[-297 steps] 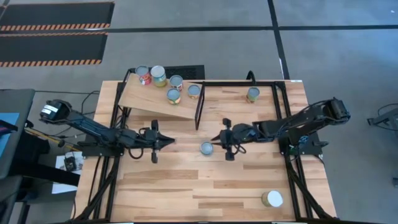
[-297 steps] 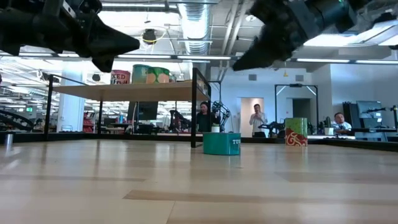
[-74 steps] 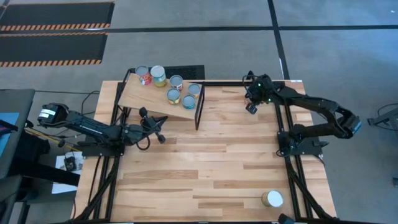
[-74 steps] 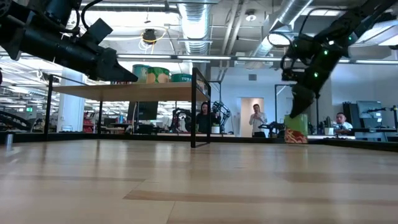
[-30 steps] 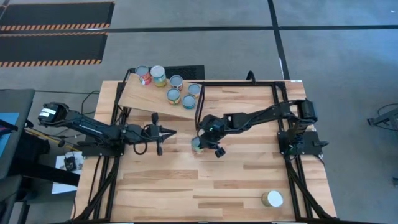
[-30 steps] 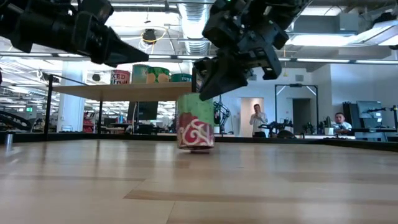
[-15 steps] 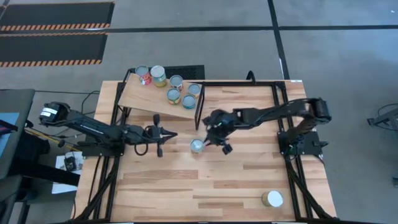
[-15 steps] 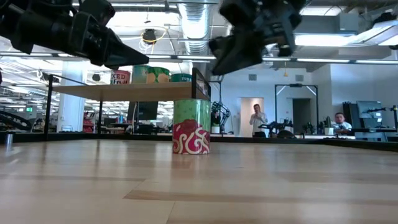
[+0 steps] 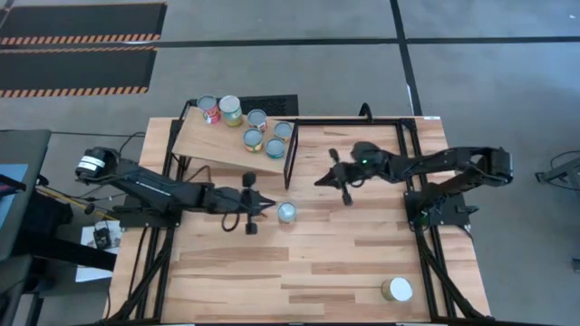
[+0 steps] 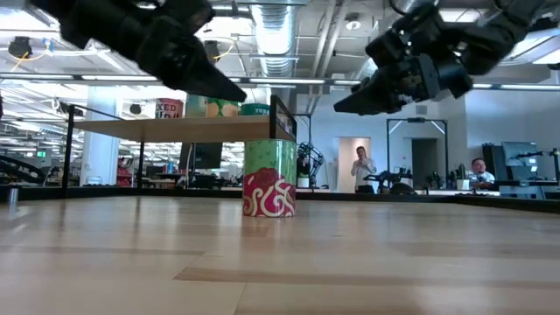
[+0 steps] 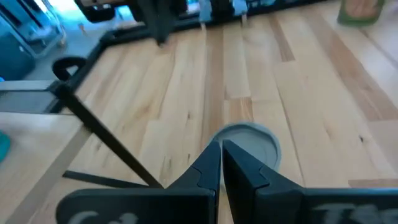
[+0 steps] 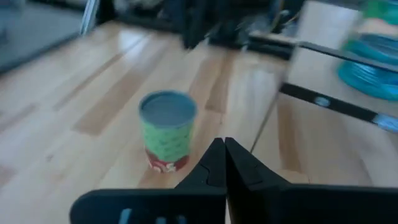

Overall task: Pick and place cans onto a shelf
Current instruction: Put the canned spaghetti sauce on the shelf

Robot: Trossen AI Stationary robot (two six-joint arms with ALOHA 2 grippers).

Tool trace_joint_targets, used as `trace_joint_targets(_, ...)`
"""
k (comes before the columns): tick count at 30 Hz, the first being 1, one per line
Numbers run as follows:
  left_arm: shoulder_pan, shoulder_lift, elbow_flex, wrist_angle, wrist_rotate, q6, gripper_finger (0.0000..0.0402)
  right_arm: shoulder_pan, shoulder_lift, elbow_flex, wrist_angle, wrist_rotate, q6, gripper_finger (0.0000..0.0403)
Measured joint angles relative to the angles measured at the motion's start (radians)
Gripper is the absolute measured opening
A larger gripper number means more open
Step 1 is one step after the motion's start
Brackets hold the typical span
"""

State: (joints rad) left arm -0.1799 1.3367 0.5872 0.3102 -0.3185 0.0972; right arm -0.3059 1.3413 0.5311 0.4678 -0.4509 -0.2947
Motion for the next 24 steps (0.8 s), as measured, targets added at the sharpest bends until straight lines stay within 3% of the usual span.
trace_joint_targets(3,0.000,0.039,0.084,-0.091,0.000,-0.029,0.0009,-0.046,-0.006,-0.072,0.146,-0.001,0.060,0.0015)
trace_joint_targets(10,0.006,0.133,0.265,-0.317,0.030,-0.053,0.0034,-0.160,-0.007,-0.142,0.234,-0.035,0.059,0.0008)
trace_joint_targets(18,0.007,0.273,0.445,-0.531,0.074,-0.052,0.0094,-0.186,-0.006,-0.144,0.239,-0.051,0.061,0.0016)
trace_joint_targets(24,0.008,0.287,0.479,-0.564,0.034,-0.041,0.0124,-0.187,-0.005,-0.144,0.236,-0.051,0.058,0.0011)
